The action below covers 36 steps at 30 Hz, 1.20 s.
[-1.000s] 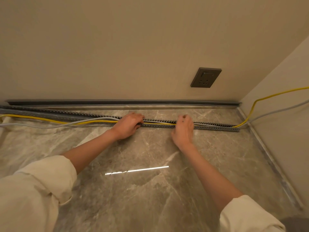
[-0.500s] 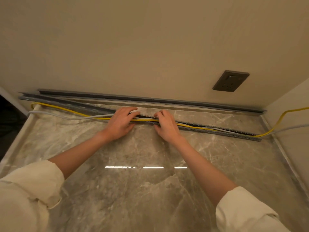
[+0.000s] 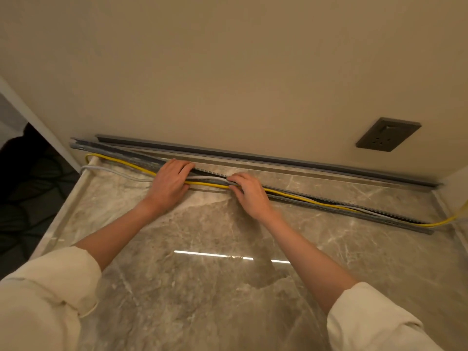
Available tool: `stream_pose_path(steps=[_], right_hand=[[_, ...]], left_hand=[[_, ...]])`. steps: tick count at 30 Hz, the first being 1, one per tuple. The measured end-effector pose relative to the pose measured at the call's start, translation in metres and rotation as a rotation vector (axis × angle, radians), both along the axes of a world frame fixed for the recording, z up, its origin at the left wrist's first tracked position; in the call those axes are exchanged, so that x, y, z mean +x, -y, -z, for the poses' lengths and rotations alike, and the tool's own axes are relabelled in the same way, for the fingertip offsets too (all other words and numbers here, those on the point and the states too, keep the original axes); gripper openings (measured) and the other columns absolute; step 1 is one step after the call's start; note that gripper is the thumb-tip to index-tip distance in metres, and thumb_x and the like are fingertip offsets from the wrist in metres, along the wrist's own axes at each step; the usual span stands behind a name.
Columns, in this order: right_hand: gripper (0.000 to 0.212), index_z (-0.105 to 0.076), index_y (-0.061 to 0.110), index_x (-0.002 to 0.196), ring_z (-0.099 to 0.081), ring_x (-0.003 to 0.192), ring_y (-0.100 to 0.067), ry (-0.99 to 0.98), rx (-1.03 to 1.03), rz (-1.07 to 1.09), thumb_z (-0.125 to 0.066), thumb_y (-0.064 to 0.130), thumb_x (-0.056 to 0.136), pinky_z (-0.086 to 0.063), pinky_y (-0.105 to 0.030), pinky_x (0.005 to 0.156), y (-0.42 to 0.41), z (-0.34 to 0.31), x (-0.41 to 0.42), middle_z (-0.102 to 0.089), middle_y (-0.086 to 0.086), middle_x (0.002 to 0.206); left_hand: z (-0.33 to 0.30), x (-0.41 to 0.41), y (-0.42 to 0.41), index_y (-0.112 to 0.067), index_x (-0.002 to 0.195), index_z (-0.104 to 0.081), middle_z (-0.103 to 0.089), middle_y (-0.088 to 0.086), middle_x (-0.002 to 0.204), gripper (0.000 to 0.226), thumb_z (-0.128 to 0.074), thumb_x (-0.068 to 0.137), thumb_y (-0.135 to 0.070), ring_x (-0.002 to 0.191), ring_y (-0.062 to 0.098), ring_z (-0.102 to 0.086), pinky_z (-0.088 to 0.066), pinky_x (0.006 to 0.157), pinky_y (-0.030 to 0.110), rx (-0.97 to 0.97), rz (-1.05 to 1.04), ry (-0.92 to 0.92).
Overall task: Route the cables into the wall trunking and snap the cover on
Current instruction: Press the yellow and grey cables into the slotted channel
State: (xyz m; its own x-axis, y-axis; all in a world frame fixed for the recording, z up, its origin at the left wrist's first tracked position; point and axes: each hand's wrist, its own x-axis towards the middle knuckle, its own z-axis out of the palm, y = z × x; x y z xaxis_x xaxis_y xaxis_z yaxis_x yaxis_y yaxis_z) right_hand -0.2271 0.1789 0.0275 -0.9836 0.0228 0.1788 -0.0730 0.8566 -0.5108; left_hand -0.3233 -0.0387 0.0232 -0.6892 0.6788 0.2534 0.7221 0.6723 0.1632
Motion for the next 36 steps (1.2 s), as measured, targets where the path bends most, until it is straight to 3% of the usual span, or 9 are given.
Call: stream_pose_path(steps=[5, 7, 12, 16, 21, 27, 30, 32, 36], right_hand=[[0.028, -0.067, 0.010, 0.115, -0.058, 0.111, -0.020, 0.009, -0.147, 0.101, -0.061, 0.022, 0.091, -0.042, -0.031, 0.101, 0.004, 0.004, 0.001, -0.064, -0.007, 0.119], [0.036, -0.065, 0.011, 0.118, -0.056, 0.113, -0.018, 0.022, -0.120, 0.081, -0.065, 0.029, 0.087, -0.037, -0.027, 0.100, 0.005, 0.006, 0.004, -0.063, -0.005, 0.122], [0.025, -0.068, 0.007, 0.113, -0.061, 0.103, -0.022, -0.010, -0.129, 0.084, -0.062, 0.014, 0.090, -0.047, -0.030, 0.094, -0.003, 0.005, 0.007, -0.067, -0.009, 0.112], [0.024, -0.069, 0.009, 0.113, -0.062, 0.096, -0.023, -0.057, -0.049, 0.071, -0.059, 0.013, 0.092, -0.045, -0.028, 0.087, -0.002, 0.007, 0.015, -0.070, -0.009, 0.106], [0.029, -0.066, 0.000, 0.114, -0.064, 0.098, -0.035, -0.116, 0.196, -0.002, -0.061, -0.002, 0.086, -0.052, -0.044, 0.087, 0.003, 0.011, 0.023, -0.068, -0.019, 0.106], [0.017, -0.070, -0.001, 0.100, -0.060, 0.086, -0.030, -0.176, 0.225, -0.051, -0.066, 0.003, 0.084, -0.052, -0.037, 0.072, 0.014, 0.002, 0.010, -0.066, -0.015, 0.092], [0.018, -0.070, 0.000, 0.101, -0.057, 0.085, -0.027, -0.123, 0.209, -0.072, -0.061, 0.011, 0.089, -0.051, -0.037, 0.070, 0.021, 0.000, 0.004, -0.063, -0.013, 0.091], [0.018, -0.071, 0.001, 0.099, -0.056, 0.085, -0.026, -0.102, 0.197, -0.054, -0.060, 0.011, 0.090, -0.051, -0.038, 0.069, 0.024, 0.001, 0.002, -0.063, -0.012, 0.089], [0.017, -0.073, 0.007, 0.093, -0.054, 0.087, -0.023, 0.028, 0.162, 0.018, -0.057, 0.013, 0.091, -0.043, -0.030, 0.068, 0.027, -0.004, -0.008, -0.061, -0.008, 0.088]], left_hand=[[0.002, -0.004, 0.015, 0.000, 0.115, -0.055, -0.061, 0.021, 0.121, 0.034, -0.063, 0.082, -0.003, 0.111, 0.037, -0.058, -0.047, 0.098, 0.044, 0.052, 0.103, -0.024], [0.001, -0.004, 0.016, -0.001, 0.108, -0.060, -0.065, 0.022, 0.115, 0.024, -0.062, 0.085, -0.006, 0.104, 0.036, -0.063, -0.051, 0.092, 0.041, 0.073, 0.122, -0.076], [-0.004, 0.000, 0.008, 0.003, 0.092, -0.069, -0.072, 0.021, 0.092, 0.014, -0.064, 0.081, -0.004, 0.081, 0.034, -0.070, -0.059, 0.072, 0.041, 0.195, 0.161, -0.106], [-0.005, 0.006, 0.002, -0.001, 0.087, -0.070, -0.073, 0.016, 0.085, 0.026, -0.048, 0.085, -0.013, 0.072, 0.031, -0.069, -0.057, 0.066, 0.037, 0.223, 0.146, -0.080], [0.005, 0.005, 0.004, -0.003, 0.093, -0.069, -0.071, 0.015, 0.091, 0.013, -0.063, 0.081, -0.001, 0.077, 0.033, -0.067, -0.055, 0.070, 0.039, 0.167, 0.112, -0.051], [0.012, 0.002, 0.015, -0.004, 0.119, -0.060, -0.064, 0.020, 0.112, 0.039, -0.064, 0.081, -0.002, 0.099, 0.034, -0.062, -0.053, 0.087, 0.041, 0.024, 0.203, -0.065], [0.009, 0.001, 0.021, -0.013, 0.128, -0.053, -0.058, 0.016, 0.124, 0.038, -0.046, 0.093, -0.024, 0.112, 0.031, -0.054, -0.046, 0.097, 0.041, 0.014, 0.159, 0.023], [0.000, 0.000, 0.019, -0.015, 0.122, -0.060, -0.063, 0.014, 0.115, 0.037, -0.042, 0.093, -0.031, 0.104, 0.030, -0.057, -0.049, 0.090, 0.040, 0.067, 0.142, 0.098], [-0.012, -0.014, 0.007, -0.009, 0.100, -0.074, -0.072, 0.012, 0.090, 0.023, -0.063, 0.081, 0.000, 0.084, 0.029, -0.064, -0.048, 0.076, 0.032, 0.173, 0.096, 0.287]])
